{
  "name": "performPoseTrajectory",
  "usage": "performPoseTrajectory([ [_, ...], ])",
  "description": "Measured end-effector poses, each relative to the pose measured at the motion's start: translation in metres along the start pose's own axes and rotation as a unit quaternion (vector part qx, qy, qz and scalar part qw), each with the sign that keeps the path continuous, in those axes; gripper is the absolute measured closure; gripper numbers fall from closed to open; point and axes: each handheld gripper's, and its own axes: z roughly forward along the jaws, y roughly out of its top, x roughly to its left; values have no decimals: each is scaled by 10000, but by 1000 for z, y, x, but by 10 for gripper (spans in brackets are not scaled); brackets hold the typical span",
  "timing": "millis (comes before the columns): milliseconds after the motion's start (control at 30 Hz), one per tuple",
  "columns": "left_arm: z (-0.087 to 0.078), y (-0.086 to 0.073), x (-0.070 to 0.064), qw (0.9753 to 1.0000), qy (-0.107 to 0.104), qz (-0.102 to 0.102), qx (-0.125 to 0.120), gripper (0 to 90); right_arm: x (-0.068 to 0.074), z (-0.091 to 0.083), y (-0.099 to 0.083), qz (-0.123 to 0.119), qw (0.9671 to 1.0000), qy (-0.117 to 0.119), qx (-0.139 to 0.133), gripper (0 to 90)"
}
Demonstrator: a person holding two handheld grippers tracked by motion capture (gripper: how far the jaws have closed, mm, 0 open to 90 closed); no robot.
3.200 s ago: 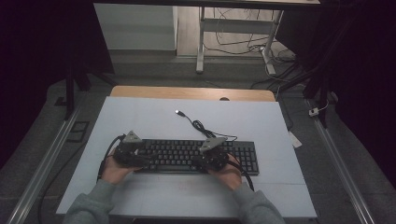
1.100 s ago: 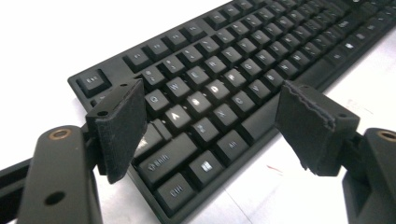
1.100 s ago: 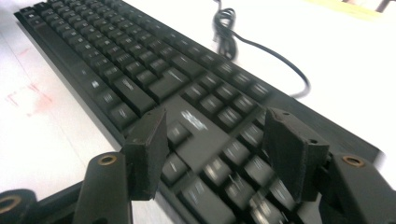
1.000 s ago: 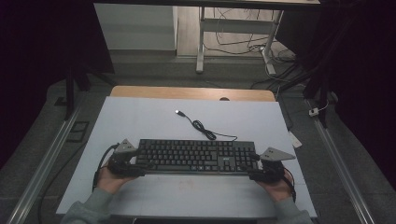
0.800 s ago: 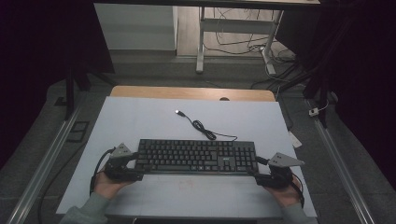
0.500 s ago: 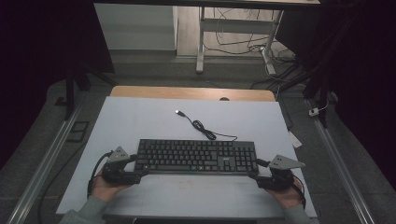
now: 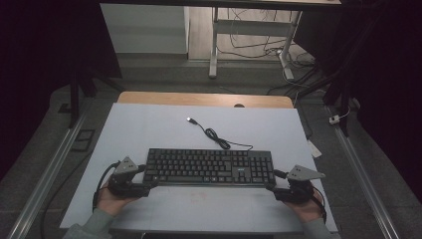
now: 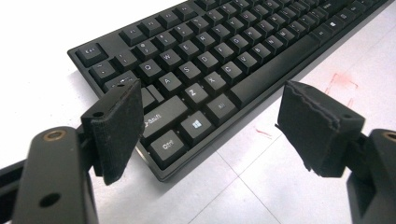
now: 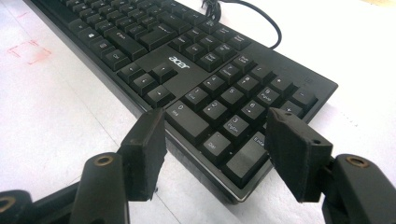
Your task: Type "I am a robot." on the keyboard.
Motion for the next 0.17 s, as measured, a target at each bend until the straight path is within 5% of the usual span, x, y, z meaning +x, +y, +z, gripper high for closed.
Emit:
performPoseTrajectory([
  [167, 1, 0, 0, 10000, 2, 28, 11, 229, 0, -1, 0, -15, 10000, -38, -15, 392],
])
